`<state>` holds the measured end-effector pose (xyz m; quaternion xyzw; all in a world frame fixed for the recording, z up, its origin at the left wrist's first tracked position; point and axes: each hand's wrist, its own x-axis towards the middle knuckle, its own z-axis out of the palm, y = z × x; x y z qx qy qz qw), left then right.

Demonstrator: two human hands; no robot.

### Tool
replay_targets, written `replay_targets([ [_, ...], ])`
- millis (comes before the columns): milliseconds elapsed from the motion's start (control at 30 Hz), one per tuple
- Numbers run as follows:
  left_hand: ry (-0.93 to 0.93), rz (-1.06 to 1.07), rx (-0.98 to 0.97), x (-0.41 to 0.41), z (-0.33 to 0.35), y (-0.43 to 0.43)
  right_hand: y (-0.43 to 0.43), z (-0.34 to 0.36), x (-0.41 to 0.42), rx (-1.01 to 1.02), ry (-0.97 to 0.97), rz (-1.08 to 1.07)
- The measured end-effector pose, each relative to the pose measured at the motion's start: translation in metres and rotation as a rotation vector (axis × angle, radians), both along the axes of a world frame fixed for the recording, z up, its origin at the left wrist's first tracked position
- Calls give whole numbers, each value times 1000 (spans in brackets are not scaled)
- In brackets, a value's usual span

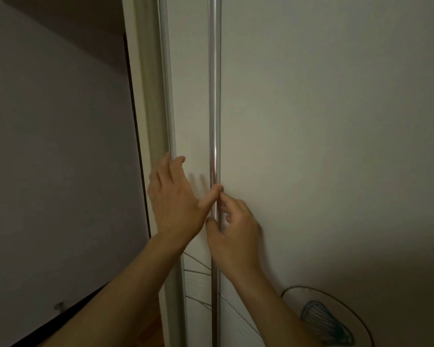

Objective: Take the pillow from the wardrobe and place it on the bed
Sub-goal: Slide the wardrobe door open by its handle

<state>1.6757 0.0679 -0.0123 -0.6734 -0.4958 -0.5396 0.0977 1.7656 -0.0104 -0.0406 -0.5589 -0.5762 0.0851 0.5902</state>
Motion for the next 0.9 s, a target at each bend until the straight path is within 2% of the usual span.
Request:
replay_targets([
  [367,151,55,-29,-42,16,46,49,-2,-41,-40,80,91],
  [733,-37,-91,-124,-71,17,88,91,-1,-70,-75,65,88],
  [900,-20,-61,-74,-78,18,101,105,-3,-81,-39,25,75],
])
